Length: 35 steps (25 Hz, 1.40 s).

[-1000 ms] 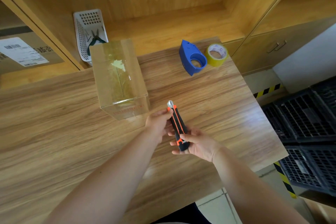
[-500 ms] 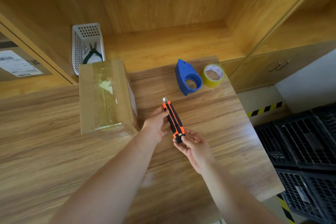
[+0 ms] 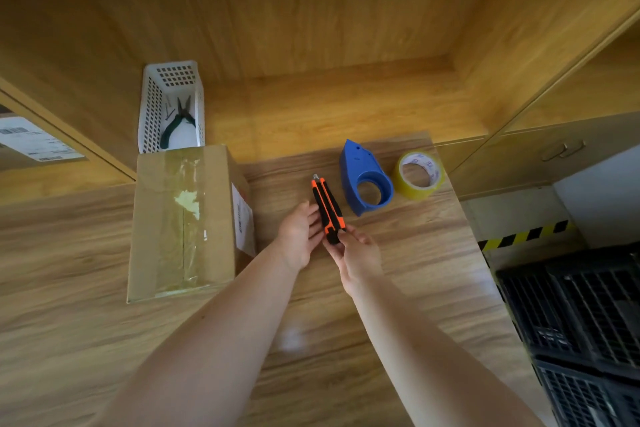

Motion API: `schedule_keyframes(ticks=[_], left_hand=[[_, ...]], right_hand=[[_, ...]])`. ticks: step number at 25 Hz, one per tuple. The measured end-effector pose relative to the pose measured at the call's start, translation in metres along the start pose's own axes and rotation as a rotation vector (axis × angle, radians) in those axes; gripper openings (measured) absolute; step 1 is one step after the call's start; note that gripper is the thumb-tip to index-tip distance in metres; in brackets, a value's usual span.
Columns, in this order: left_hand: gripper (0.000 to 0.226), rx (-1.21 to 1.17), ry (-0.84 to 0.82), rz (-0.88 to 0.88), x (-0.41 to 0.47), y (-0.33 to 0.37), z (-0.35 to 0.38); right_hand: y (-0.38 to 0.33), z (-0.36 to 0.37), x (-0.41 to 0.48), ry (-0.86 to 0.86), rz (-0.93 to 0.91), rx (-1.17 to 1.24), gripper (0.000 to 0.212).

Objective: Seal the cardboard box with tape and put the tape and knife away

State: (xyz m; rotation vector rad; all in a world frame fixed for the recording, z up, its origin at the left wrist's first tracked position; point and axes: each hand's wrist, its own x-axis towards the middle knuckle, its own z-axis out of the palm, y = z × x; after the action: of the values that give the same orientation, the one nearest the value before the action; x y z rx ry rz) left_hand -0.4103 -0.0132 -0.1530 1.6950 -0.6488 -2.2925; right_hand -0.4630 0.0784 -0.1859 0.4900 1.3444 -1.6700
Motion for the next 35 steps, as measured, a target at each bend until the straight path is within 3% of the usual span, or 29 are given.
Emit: schedule_keyframes(ticks=[8,13,15,24,28,35], left_hand=[[0.038,0.048,0.087,0.038,0.020,0.009,0.018],[0.040,0.101,0.153,0.040,0.027,0.010,0.020],[0.039,0.117,0.161,0.042,0.028,0.009,0.019],[0.026,0.149,0.174,0.068,0.013,0.007,0.012],[0.017,0.185,0.195,0.108,0.000,0.011,0.010],[0.027,0.309,0.149,0.261,-0.026,0.017,0.000]], right_hand=[[-0.009,0.014,0.033,0.102,0.024,-0.272,0.018],[-0.007,0.011,0.034,0.081,-0.103,-0.581,0.024],[-0.005,0.010,0.034,0.068,-0.148,-0.654,0.018],[-0.015,0.005,0.021,0.027,-0.101,-0.721,0.024],[-0.028,0.007,0.014,0.019,-0.124,-0.740,0.017],[-0.052,0.019,-0.013,-0.124,-0.221,-0.867,0.017]])
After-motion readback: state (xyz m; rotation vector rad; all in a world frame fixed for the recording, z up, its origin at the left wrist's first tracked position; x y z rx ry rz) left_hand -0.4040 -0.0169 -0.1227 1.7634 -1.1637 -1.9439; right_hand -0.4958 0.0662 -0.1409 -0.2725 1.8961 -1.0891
